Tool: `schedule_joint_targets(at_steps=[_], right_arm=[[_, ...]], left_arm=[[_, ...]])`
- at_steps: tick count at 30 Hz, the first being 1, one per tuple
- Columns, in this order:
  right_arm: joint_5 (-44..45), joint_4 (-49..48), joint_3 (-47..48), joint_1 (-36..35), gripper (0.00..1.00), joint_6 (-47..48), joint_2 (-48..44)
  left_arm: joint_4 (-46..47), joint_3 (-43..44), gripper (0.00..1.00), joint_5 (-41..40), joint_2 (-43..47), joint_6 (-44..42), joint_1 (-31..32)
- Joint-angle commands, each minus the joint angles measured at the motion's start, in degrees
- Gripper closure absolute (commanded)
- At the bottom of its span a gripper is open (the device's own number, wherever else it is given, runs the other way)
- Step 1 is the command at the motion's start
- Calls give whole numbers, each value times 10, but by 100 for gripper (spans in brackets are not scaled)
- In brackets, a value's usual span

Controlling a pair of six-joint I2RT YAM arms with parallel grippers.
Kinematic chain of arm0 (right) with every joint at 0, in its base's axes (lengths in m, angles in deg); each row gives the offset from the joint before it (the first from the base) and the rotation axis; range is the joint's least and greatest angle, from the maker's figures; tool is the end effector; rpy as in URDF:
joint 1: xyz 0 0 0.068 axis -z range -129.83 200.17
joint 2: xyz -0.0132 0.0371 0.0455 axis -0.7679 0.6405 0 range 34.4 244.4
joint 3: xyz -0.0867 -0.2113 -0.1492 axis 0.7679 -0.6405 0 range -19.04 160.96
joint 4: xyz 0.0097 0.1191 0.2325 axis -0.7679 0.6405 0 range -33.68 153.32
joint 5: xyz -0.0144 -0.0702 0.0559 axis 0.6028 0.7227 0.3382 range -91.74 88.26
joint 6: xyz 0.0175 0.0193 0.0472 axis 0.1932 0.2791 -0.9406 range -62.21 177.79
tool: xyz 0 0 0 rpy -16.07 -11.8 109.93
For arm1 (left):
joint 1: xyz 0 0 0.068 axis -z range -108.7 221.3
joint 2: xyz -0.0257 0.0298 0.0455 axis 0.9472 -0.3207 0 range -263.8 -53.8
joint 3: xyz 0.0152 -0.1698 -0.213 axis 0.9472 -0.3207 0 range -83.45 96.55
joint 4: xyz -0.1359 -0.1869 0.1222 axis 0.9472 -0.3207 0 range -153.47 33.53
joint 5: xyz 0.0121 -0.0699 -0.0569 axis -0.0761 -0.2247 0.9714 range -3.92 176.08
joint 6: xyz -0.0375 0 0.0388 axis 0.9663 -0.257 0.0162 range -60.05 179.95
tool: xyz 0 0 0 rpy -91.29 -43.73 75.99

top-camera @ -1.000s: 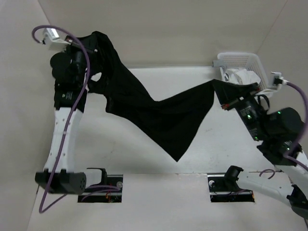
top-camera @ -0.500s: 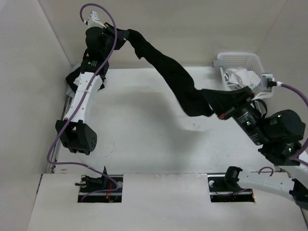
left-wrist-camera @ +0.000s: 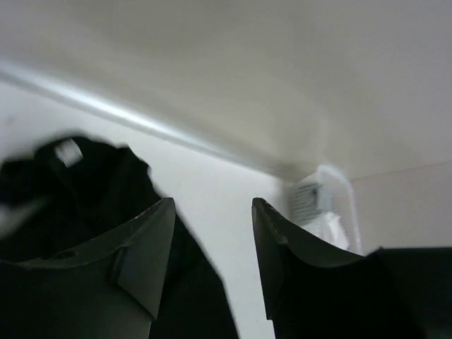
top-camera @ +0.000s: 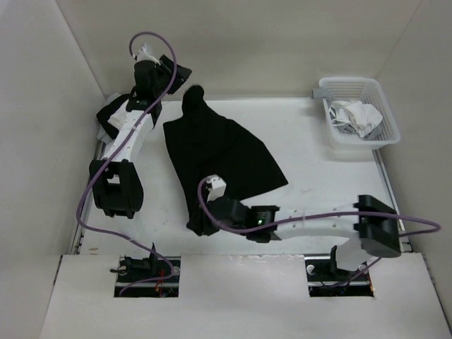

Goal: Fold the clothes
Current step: Flatten the tank top out

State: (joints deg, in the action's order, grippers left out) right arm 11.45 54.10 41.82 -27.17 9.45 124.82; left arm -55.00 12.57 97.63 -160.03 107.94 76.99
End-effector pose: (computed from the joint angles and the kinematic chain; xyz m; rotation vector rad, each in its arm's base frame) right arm 0.0870 0.3506 0.2590 -0.4058 2.1950 1.0887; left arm 0.4502 -0.0521 0.3660 -0.5014 1.7277 -0.8559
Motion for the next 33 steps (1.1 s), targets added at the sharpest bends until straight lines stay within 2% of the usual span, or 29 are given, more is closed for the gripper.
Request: schedule_joint_targets(at_steps=[1, 2, 3, 5, 6, 7, 8, 9, 11, 12, 13, 14, 15, 16, 18, 20, 24, 29, 33], right_arm=[[-89, -89, 9, -1, 52, -6, -22], [-82, -89, -15, 21, 52, 16, -48], [-76, -90, -28, 35, 52, 23, -60], [-49, -80, -76, 114, 69, 51, -111], [-39, -64, -98, 179, 91, 67, -129], [-38, -59, -101, 191, 94, 68, -132], [-32, -35, -113, 240, 98, 79, -137], [-23, -26, -123, 274, 98, 84, -139], [2, -10, -149, 351, 89, 94, -140], [7, -9, -154, 366, 86, 94, -140], [17, -11, -173, 423, 80, 95, -138], [17, -9, -176, 448, 78, 99, -131], [10, -9, -182, 484, 73, 101, -123], [4, -16, -188, 500, 70, 103, -120], [-4, -31, -197, 517, 67, 105, -117], [-35, -73, -220, 526, 66, 98, -121], [-49, -107, -243, 530, 66, 97, -130], [-53, -113, -251, 532, 66, 97, -129], [-61, -117, -256, 532, 66, 93, -136]], left_arm=[[63, -109, 53, -28, 72, -11, -19], [80, -172, 52, -49, 126, -11, -23], [87, -196, 52, -57, 146, -11, -24], [106, -303, 52, -111, 232, -15, -14], [107, -372, 53, -147, 287, -26, 12], [107, -395, 53, -159, 305, -34, 22], [100, -429, 55, -183, 331, -49, 42], [93, -468, 57, -213, 359, -59, 61], [63, -553, 65, -273, 426, -68, 103], [49, -573, 68, -284, 442, -70, 116], [22, -599, 72, -295, 464, -75, 132], [-4, -615, 75, -301, 480, -77, 142], [-87, -654, 79, -313, 523, -60, 156], [-125, -670, 79, -313, 539, -48, 165], [-167, -684, 78, -314, 555, -29, 175], [-262, -725, 70, -315, 603, 56, 208], [-327, -762, 62, -295, 657, 156, 247], [-329, -783, 58, -269, 643, 184, 269], [-332, -785, 58, -281, 644, 200, 277]])
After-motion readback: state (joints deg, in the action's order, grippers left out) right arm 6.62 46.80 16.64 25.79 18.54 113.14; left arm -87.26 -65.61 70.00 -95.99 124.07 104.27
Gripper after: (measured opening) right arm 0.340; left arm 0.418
